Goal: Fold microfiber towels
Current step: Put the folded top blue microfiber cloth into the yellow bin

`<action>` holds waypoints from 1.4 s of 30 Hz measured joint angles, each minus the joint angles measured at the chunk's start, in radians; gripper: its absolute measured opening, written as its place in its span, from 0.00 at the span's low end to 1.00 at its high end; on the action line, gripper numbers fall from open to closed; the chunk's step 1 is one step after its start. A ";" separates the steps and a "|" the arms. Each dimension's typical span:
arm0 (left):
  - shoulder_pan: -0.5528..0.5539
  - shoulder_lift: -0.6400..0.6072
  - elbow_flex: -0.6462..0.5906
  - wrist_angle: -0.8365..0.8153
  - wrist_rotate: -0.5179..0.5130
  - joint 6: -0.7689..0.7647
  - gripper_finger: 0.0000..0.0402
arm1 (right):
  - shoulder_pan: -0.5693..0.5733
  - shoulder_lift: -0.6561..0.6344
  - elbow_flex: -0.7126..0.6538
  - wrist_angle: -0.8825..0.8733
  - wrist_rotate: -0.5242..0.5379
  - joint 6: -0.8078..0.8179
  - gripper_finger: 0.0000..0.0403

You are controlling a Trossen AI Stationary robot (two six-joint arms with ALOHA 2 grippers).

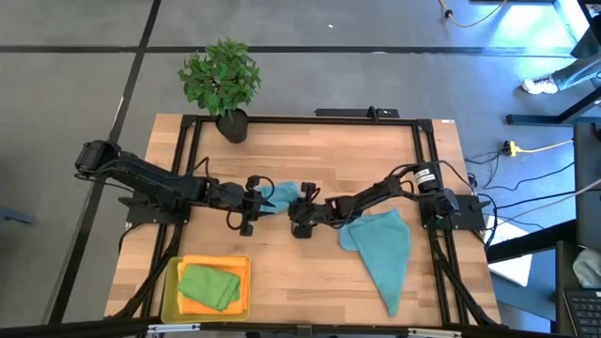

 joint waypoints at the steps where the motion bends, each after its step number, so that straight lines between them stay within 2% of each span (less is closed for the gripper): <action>1: 0.000 0.000 0.000 -0.002 0.000 0.000 0.22 | 0.000 0.000 0.000 0.005 -0.001 0.003 0.05; 7: 0.000 0.000 0.000 -0.037 0.000 0.018 0.25 | -0.002 0.004 0.031 0.001 -0.007 0.049 0.06; 13: 0.000 0.001 0.000 -0.144 -0.004 0.044 0.40 | -0.004 0.006 0.081 -0.062 -0.047 0.091 0.04; 18: 0.000 0.001 0.000 -0.244 -0.082 0.056 0.51 | -0.008 0.008 0.119 -0.102 -0.079 0.139 0.04; 22: -0.001 0.001 0.000 -0.253 -0.106 0.071 0.57 | -0.014 0.008 0.158 -0.148 -0.111 0.188 0.04; 30: -0.047 0.001 0.000 -0.253 -0.102 0.065 0.61 | -0.029 0.008 0.204 -0.193 -0.134 0.241 0.04; 34: -0.065 0.026 0.002 -0.290 -0.172 0.063 0.63 | -0.039 0.007 0.212 -0.193 -0.147 0.245 0.04; 38: -0.067 0.069 0.001 -0.292 -0.186 0.052 0.64 | -0.051 0.006 0.215 -0.193 -0.179 0.259 0.04; 42: -0.066 0.105 0.006 -0.312 -0.273 0.056 0.65 | -0.063 0.006 0.215 -0.193 -0.202 0.260 0.04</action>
